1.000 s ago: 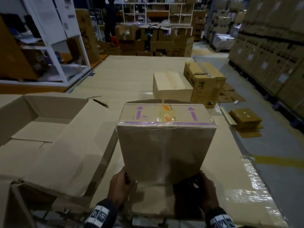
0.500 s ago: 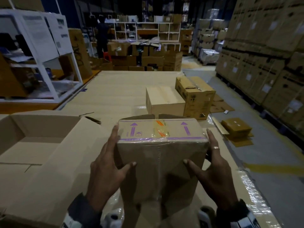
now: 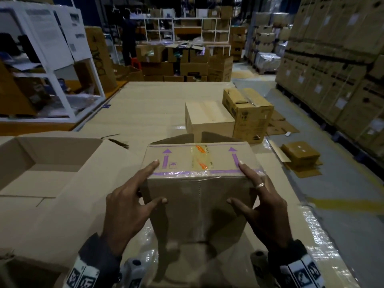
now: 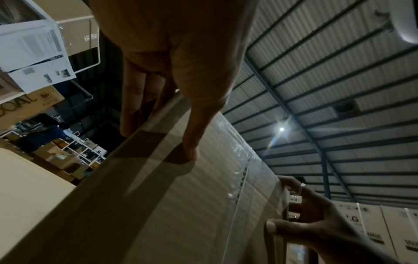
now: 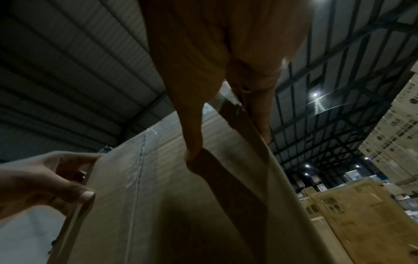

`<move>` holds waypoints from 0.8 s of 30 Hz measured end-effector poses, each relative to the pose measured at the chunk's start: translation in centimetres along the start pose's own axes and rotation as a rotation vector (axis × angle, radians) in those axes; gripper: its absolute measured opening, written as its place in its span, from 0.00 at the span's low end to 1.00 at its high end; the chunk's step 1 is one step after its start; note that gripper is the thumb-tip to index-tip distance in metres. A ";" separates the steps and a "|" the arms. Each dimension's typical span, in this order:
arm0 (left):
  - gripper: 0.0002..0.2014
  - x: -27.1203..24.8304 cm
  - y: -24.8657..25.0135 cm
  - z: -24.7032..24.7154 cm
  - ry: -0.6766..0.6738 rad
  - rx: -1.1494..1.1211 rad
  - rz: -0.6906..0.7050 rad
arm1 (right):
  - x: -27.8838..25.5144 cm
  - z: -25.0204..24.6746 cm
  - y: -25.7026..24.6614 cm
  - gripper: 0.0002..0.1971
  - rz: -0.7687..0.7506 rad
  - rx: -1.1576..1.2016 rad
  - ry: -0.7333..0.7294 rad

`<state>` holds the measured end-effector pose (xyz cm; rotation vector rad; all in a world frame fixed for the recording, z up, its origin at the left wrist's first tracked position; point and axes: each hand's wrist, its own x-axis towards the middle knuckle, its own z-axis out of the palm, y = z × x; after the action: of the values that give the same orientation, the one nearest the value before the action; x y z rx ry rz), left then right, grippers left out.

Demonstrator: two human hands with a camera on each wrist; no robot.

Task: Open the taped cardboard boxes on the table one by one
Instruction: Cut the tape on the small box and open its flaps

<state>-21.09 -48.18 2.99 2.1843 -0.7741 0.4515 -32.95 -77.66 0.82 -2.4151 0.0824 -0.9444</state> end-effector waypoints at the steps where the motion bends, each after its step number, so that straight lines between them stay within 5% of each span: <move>1: 0.46 -0.6 0.2 -0.1 0.014 0.003 0.023 | -0.6 0.0 0.0 0.47 -0.022 0.010 0.029; 8: 0.29 -4.6 0.1 0.5 0.151 0.129 0.185 | -4.5 0.5 1.6 0.27 -0.115 0.093 0.157; 13: 0.26 -6.3 -0.5 2.0 0.174 0.051 0.180 | -5.1 0.8 2.1 0.27 -0.069 0.189 0.121; 20: 0.16 -9.5 -0.2 3.6 0.265 -0.220 -0.046 | -7.5 0.5 0.3 0.18 0.141 0.277 0.226; 24: 0.09 -11.7 -1.9 6.1 0.318 -0.223 -0.256 | -9.9 2.3 1.6 0.26 0.298 0.314 0.081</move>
<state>-28.23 -47.30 -8.25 1.9080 -0.3486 0.5362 -38.67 -75.52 -7.42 -2.0092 0.2933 -0.8462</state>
